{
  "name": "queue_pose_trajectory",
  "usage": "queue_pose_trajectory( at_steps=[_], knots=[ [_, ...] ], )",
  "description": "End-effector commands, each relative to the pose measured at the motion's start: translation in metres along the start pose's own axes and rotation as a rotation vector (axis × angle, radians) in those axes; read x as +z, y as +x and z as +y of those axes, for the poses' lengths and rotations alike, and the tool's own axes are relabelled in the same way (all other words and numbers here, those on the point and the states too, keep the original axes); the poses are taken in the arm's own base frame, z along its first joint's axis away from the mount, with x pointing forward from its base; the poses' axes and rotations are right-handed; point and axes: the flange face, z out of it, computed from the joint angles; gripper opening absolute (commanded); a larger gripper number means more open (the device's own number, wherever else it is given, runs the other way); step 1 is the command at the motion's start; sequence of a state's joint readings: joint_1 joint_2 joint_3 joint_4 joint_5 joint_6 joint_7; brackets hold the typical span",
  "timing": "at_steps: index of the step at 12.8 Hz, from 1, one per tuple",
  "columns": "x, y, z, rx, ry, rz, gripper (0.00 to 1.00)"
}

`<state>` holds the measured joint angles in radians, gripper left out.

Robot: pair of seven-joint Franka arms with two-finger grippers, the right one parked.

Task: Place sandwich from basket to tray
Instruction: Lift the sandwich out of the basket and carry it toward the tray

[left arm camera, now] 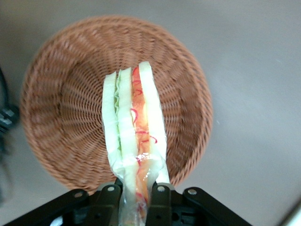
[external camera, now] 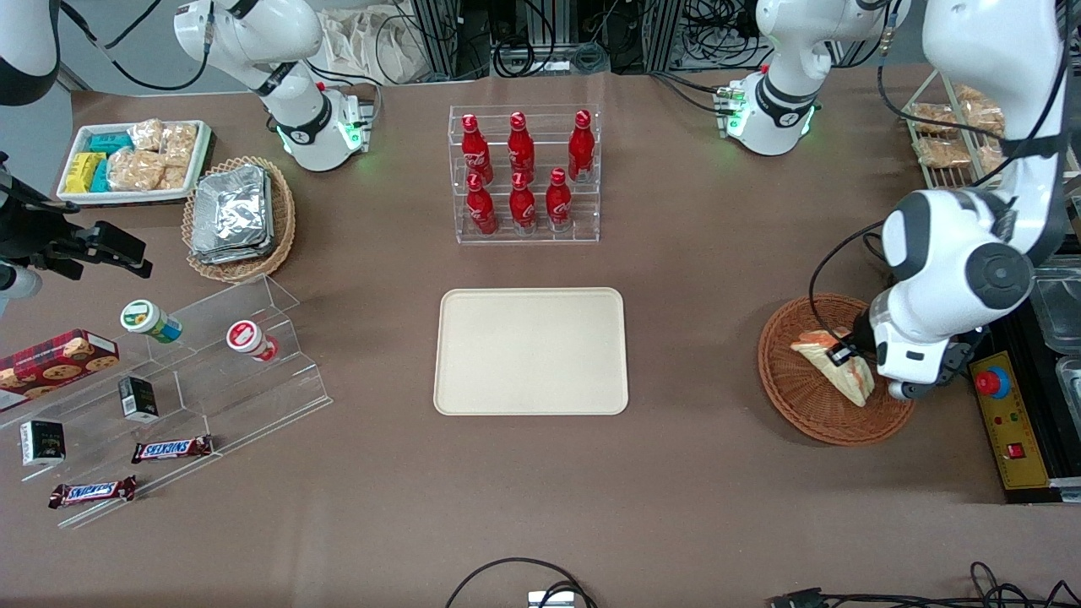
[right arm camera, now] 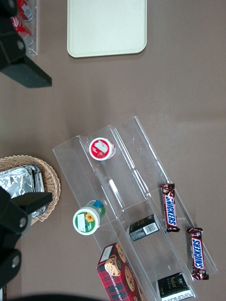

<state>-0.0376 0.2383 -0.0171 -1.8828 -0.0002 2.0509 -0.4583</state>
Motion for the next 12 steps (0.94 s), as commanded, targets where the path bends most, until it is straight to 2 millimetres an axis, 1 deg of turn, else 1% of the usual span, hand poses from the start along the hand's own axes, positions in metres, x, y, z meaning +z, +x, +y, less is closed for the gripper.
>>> queue_pose_trajectory(
  at_steps=[1,3,4,5,6,8,10,11,12],
  knots=[
    [-0.073,0.001,0.021,0.245,0.002,-0.01,0.0],
    [-0.108,-0.017,0.051,0.323,0.0,-0.026,0.0],
    [-0.124,-0.033,0.072,0.37,0.005,-0.034,0.0],
    [-0.135,-0.047,0.09,0.417,0.019,-0.03,0.0],
    [-0.141,-0.061,0.108,0.465,0.036,-0.015,0.0],
    [-0.143,-0.091,0.146,0.533,0.022,0.001,0.0],
    [-0.137,-0.104,0.173,0.524,-0.017,0.015,0.0],
    [-0.132,-0.117,0.193,0.535,-0.034,0.02,0.0],
    [-0.125,-0.126,0.208,0.518,-0.048,0.018,0.0]
  ],
)
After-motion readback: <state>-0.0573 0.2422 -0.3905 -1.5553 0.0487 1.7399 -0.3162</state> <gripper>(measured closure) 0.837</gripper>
